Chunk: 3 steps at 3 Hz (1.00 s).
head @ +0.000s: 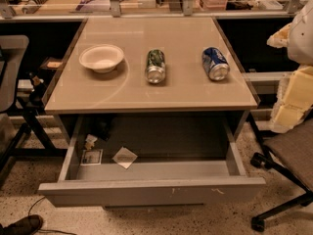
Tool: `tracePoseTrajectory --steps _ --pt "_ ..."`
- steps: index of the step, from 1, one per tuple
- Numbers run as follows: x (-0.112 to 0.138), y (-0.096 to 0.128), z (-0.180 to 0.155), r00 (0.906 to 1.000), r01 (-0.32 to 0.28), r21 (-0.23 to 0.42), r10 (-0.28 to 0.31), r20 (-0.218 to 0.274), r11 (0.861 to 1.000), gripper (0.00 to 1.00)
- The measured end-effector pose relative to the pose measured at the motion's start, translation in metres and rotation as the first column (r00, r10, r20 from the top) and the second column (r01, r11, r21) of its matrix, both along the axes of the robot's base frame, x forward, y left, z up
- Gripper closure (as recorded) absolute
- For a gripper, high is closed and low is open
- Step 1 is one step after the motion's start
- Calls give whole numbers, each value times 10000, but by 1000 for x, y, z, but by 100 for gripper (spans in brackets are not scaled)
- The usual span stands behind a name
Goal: Close top drawer
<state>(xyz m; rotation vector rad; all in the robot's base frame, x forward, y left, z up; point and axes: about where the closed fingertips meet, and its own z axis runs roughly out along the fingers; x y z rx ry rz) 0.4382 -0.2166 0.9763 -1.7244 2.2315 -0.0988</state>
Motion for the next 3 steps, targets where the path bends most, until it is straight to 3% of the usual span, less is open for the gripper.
tracePoseTrajectory --steps 1,3 --pt "0 0 0 10000 0 0 0 0 10000 0" --pt "0 0 0 10000 0 0 0 1 10000 41"
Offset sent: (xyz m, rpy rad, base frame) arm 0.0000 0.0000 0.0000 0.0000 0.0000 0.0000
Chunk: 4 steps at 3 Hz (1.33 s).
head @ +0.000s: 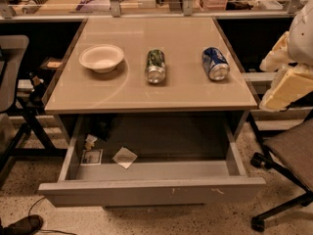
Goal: Close top drawer
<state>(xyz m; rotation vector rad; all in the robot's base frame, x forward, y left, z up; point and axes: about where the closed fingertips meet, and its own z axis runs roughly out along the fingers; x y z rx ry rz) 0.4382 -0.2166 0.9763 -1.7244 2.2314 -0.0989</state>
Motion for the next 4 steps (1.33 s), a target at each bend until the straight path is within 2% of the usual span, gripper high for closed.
tracePoseTrajectory --steps 2,3,4 --pt "0 0 0 10000 0 0 0 1 10000 88" --pt "0 0 0 10000 0 1 0 2 10000 100" --pt "-6 -4 0 9998 41 142 -44 177 9999 100"
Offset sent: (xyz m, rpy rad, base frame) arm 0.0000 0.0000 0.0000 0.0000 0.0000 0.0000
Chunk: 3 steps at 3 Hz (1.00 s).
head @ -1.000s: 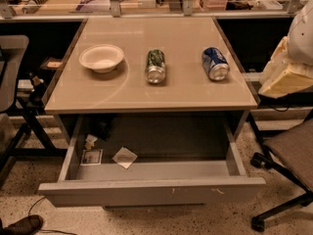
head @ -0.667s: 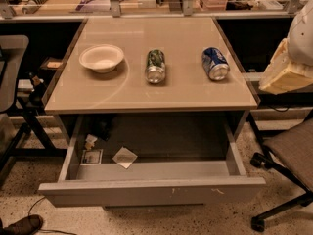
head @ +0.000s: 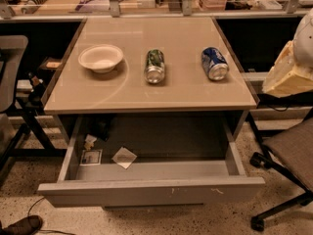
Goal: Close top drawer
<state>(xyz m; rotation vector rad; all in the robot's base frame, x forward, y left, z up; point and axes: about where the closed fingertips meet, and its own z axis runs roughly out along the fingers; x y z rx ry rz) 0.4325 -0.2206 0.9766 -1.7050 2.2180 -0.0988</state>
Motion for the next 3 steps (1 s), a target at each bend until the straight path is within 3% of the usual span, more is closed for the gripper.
tracePoseTrajectory --steps 1,2,3 --pt "-24 -5 -10 9997 244 -118 -244 -10 9996 100" --pt "-64 -15 -46 9947 735 -287 -754 -706 9969 100" --pt "-97 -22 -92 9793 1010 -464 -1075 -1716 9938 100"
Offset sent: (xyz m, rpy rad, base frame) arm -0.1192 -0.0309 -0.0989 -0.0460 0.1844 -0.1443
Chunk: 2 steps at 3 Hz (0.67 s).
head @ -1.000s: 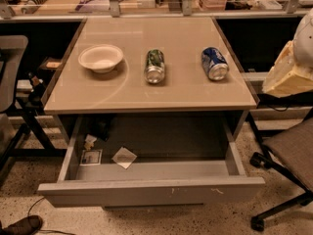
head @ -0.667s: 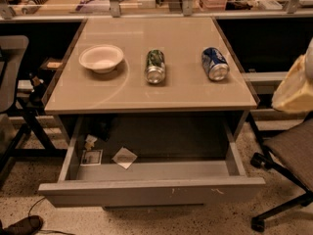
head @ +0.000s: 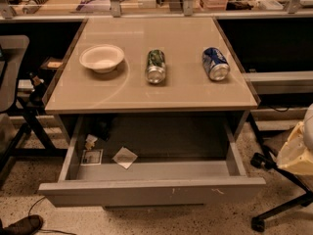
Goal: Close top drawer
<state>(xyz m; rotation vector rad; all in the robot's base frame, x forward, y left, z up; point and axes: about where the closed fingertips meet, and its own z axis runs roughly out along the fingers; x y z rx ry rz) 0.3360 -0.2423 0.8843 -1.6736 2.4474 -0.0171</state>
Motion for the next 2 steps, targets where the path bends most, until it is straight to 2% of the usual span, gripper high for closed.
tracePoseTrajectory --steps 1,2 --pt "0 0 0 10000 0 0 0 0 10000 100" --pt "-14 2 -35 9994 29 56 -27 -358 10000 100"
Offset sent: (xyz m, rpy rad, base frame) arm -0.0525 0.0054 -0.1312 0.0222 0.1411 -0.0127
